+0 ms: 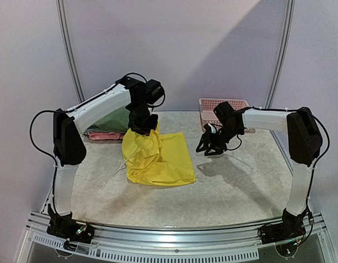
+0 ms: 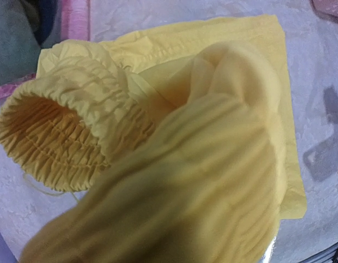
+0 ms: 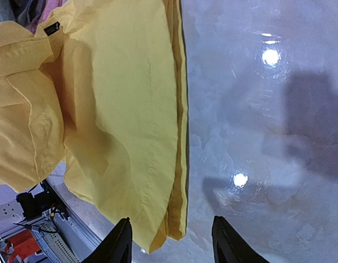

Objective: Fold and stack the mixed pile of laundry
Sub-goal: Fold the rectangle-folded shorts at the center of the board.

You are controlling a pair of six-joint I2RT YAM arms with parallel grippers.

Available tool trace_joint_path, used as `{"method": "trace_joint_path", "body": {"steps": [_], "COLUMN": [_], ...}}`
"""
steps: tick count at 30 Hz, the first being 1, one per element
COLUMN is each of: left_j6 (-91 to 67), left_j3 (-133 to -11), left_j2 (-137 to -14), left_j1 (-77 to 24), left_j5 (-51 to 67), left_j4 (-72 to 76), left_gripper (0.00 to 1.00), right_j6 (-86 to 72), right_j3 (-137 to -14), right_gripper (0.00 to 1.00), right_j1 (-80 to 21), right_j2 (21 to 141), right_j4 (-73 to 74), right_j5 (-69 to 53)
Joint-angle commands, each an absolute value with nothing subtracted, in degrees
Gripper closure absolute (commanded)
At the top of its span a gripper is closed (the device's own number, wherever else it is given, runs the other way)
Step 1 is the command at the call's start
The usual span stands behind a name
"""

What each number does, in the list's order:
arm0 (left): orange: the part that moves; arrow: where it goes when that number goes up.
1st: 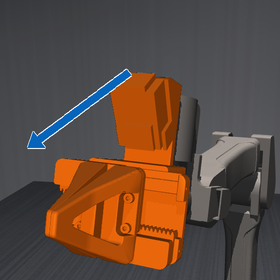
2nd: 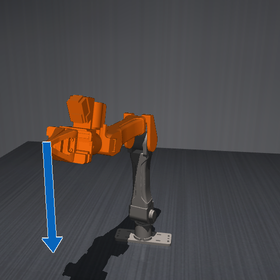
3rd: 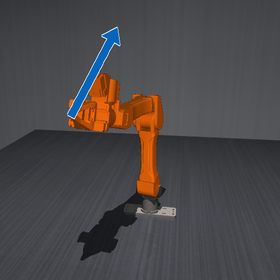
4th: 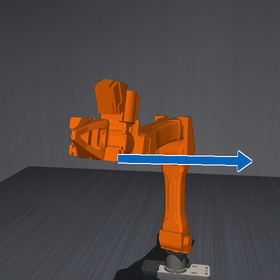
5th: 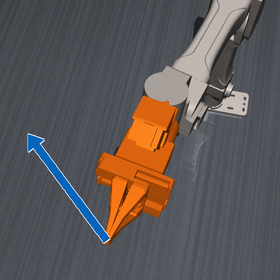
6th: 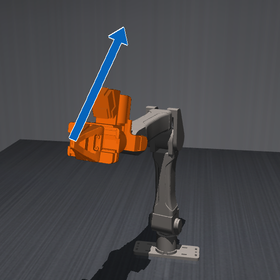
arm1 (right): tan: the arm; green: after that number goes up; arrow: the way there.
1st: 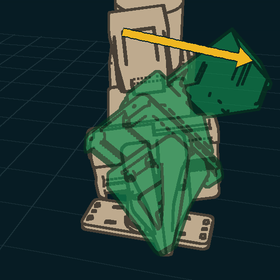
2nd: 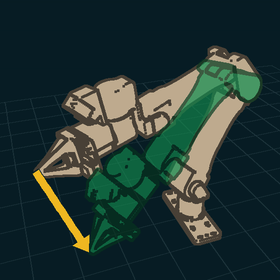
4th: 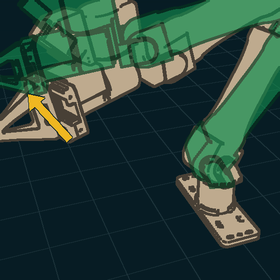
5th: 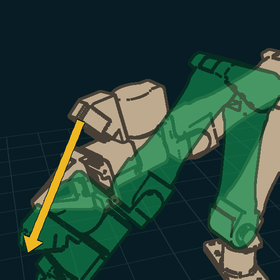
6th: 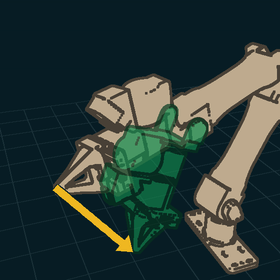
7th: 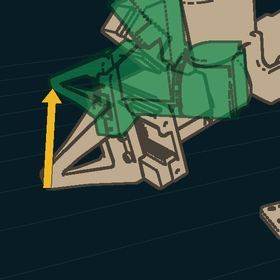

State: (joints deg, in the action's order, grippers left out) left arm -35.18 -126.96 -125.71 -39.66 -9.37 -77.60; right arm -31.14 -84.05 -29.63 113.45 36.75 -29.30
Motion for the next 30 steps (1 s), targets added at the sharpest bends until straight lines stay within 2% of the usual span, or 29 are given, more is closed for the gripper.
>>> {"method": "trace_joint_path", "body": {"steps": [1, 8, 10, 11, 13, 15, 16, 17, 20, 24, 27, 30], "left_j6": [-36.17, -35.51, -33.68, -32.60, -30.35, -28.59, -28.01, -27.88, -28.72, -32.29, -33.16, -34.01], "left_j3": [-130.68, -137.77, -140.99, -142.21, -143.15, -143.06, -142.43, -141.24, -136.70, -129.28, -124.35, -117.56], "left_j2": [-128.15, -132.98, -135.09, -135.98, -136.77, -135.91, -134.70, -133.24, -128.46, -122.20, -117.88, -113.91], "left_j1": [-41.79, -42.96, -43.65, -44.05, -44.81, -45.37, -45.62, -45.77, -45.48, -43.50, -41.67, -38.67], "left_j5": [-5.60, -0.57, 4.10, 6.40, 11.58, 16.37, 18.84, 21.72, 28.96, 35.98, 33.26, 28.04], "left_j4": [-101.43, -100.77, -99.51, -98.77, -96.60, -94.07, -92.12, -89.52, -80.01, -68.64, -65.87, -65.96], "left_gripper": [1.00, 1.00, 1.00, 0.96, 0.81, 0.52, 0.42, 0.37, 0.12, 0.06, 0.07, 0.10], "right_j6": [-32.05, -33.69, -34.36, -34.78, -35.83, -36.69, -37.26, -37.83, -39.86, -43.30, -44.14, -40.20], "right_j3": [-83.16, -82.76, -82.31, -82.04, -81.83, -81.83, -81.71, -81.55, -80.86, -78.74, -76.85, -77.42], "right_gripper": [0.50, 0.50, 0.51, 0.51, 0.50, 0.50, 0.51, 0.50, 0.50, 0.49, 0.49, 0.48], "right_j1": [-29.90, -29.96, -29.93, -29.91, -29.86, -29.67, -29.37, -29.21, -28.05, -24.67, -21.25, -20.22], "right_j2": [115.65, 116.45, 116.39, 116.28, 115.98, 115.44, 114.99, 114.57, 112.54, 108.64, 103.92, 100.63], "right_j4": [35.32, 34.07, 33.52, 33.24, 32.58, 32.57, 32.49, 32.38, 32.71, 35.42, 35.97, 34.19], "right_j5": [-29.27, -28.66, -28.26, -28.15, -27.81, -26.99, -26.53, -25.84, -22.88, -17.24, -15.51, -20.31]}}
